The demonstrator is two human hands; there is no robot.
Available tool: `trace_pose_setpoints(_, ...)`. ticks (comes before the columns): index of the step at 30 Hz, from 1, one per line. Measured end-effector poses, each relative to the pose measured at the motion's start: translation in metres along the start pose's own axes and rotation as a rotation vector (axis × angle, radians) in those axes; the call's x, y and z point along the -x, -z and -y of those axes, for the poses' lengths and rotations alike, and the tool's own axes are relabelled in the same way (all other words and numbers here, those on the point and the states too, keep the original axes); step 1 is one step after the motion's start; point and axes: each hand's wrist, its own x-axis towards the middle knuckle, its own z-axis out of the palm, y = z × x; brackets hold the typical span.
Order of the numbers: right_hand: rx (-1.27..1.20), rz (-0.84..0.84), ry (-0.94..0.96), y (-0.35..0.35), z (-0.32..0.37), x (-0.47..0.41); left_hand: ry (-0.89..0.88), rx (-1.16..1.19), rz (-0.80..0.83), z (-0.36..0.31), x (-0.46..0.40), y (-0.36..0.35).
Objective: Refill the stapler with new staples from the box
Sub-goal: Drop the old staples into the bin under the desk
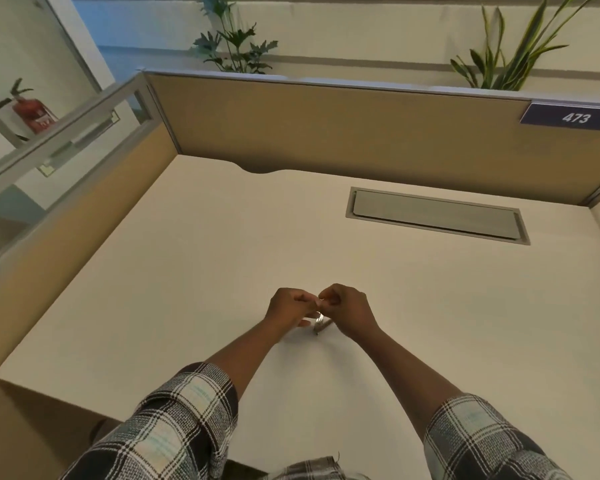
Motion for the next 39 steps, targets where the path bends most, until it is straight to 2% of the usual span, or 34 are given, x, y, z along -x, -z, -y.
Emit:
trace_pose_setpoints(4, -0.053, 0.076, 0.094, -0.022, 0.011, 0.004, 0.048, 0.071, -0.081, 0.007, 0.019, 0.021)
trace_pose_setpoints(15, 0.1, 0.293, 0.252, -0.104, 0.056, 0.018, 0.094, 0.206, -0.314, 0.047, 0.081, 0.096)
trace_pose_setpoints(20, 0.195, 0.36, 0.354, -0.159, 0.09, 0.035, 0.126, 0.292, -0.41, 0.076, 0.111, 0.15)
trace_pose_setpoints(24, 0.245, 0.401, 0.439, -0.208, 0.123, 0.056, 0.144, 0.351, -0.455, 0.102, 0.14, 0.201)
trace_pose_setpoints(31, 0.288, 0.48, 0.459, -0.302, 0.177, 0.089, 0.147, 0.416, -0.493, 0.154, 0.185, 0.29)
trace_pose_setpoints(39, 0.351, 0.609, 0.507, -0.366, 0.206, 0.103, 0.197, 0.449, -0.553, 0.193, 0.212, 0.348)
